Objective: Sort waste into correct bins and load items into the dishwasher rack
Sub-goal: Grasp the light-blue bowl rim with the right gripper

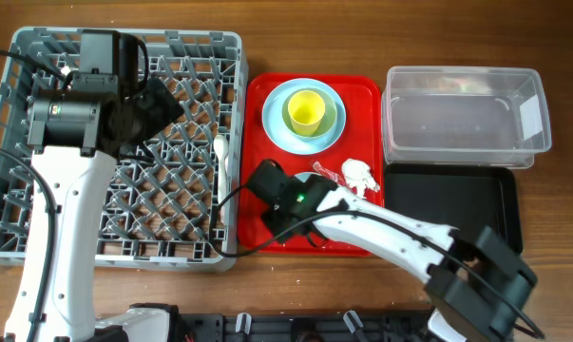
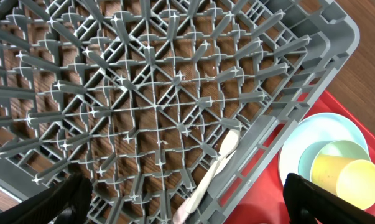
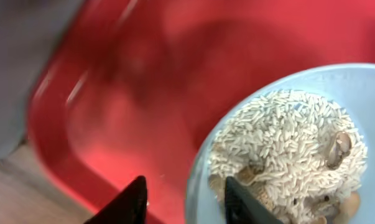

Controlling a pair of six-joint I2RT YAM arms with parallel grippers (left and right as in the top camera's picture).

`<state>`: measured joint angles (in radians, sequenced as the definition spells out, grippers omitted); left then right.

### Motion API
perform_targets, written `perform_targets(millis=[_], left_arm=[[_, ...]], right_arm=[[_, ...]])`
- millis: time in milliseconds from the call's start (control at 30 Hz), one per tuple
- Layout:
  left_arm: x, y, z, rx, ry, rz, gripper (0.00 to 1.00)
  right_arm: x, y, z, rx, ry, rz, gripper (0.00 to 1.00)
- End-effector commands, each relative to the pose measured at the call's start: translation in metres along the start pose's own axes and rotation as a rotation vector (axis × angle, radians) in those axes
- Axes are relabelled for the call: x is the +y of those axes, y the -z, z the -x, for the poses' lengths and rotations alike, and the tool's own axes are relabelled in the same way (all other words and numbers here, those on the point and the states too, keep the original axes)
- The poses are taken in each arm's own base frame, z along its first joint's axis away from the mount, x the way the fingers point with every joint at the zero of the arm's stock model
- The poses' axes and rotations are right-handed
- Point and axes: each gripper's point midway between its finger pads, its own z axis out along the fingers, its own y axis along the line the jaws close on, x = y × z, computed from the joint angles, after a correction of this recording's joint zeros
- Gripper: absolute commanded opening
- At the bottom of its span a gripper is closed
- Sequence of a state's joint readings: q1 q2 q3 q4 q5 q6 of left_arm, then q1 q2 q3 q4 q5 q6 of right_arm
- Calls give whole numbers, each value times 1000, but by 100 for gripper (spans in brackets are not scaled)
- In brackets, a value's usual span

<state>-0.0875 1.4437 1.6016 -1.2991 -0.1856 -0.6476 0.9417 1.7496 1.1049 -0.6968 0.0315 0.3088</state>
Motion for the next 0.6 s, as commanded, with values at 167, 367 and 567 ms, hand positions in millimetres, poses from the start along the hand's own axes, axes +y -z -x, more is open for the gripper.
perform_targets(millis=[167,367,567], left_arm=[[1,2,3,-9,-6,-2,100],[1,2,3,-9,-6,-2,100],[1,2,3,-9,-6,-2,100]], right_arm=[[-8,-8,-17,63,-58,-40,30],[-10,-7,-20,74,-57,-47,13],[-7,-9,-15,54,-59,-33,20]])
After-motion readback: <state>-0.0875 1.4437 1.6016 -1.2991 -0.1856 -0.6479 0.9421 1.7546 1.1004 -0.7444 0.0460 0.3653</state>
